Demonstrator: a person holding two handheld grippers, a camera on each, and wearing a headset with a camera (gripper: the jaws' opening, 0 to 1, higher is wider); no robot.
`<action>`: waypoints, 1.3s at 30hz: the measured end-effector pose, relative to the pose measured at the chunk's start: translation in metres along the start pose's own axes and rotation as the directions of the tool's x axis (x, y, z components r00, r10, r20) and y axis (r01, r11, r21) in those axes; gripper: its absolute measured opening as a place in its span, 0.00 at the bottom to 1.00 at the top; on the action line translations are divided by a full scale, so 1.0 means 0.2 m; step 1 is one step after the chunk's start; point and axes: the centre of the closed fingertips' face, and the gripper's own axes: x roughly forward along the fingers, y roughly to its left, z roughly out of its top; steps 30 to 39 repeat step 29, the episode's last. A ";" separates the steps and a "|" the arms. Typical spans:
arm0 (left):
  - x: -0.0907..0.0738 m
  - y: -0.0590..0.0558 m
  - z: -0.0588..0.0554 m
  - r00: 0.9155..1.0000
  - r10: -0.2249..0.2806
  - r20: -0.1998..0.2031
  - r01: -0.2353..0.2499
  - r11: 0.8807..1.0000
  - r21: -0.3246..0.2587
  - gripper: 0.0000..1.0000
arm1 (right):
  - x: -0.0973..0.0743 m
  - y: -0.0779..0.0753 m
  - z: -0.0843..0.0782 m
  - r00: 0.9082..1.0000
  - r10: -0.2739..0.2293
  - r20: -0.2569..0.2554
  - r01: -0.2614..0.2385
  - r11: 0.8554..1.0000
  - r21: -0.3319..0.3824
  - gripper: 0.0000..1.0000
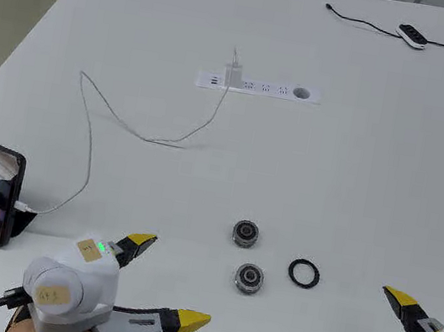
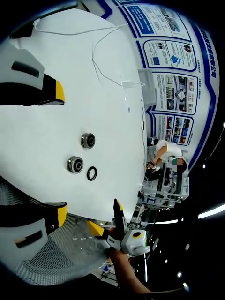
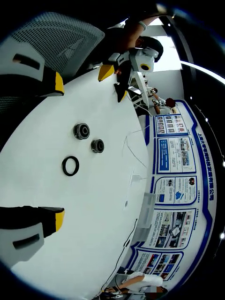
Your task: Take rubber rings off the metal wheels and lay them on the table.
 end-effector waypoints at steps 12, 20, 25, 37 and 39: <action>-0.01 0.02 -0.03 1.000 0.023 -0.006 -0.023 1.000 -0.007 0.96 | 0.00 0.01 0.00 1.000 0.003 0.000 -0.003 1.000 0.010 0.99; -0.02 0.04 -0.02 0.999 0.036 -0.004 -0.036 0.999 -0.002 1.00 | 0.01 0.00 0.00 1.000 0.000 0.001 0.000 1.000 0.017 0.99; -0.01 0.04 -0.02 0.999 0.032 -0.005 -0.032 0.999 -0.003 1.00 | 0.01 0.00 0.00 1.000 -0.002 0.000 0.002 1.000 0.019 0.99; -0.01 0.04 -0.03 0.999 0.031 -0.009 -0.031 1.000 -0.004 1.00 | 0.01 -0.01 0.00 1.000 -0.006 0.000 0.006 1.000 0.023 0.99; -0.01 0.04 -0.03 0.999 0.031 -0.009 -0.031 1.000 -0.004 1.00 | 0.01 -0.01 0.00 1.000 -0.006 0.000 0.006 1.000 0.023 0.99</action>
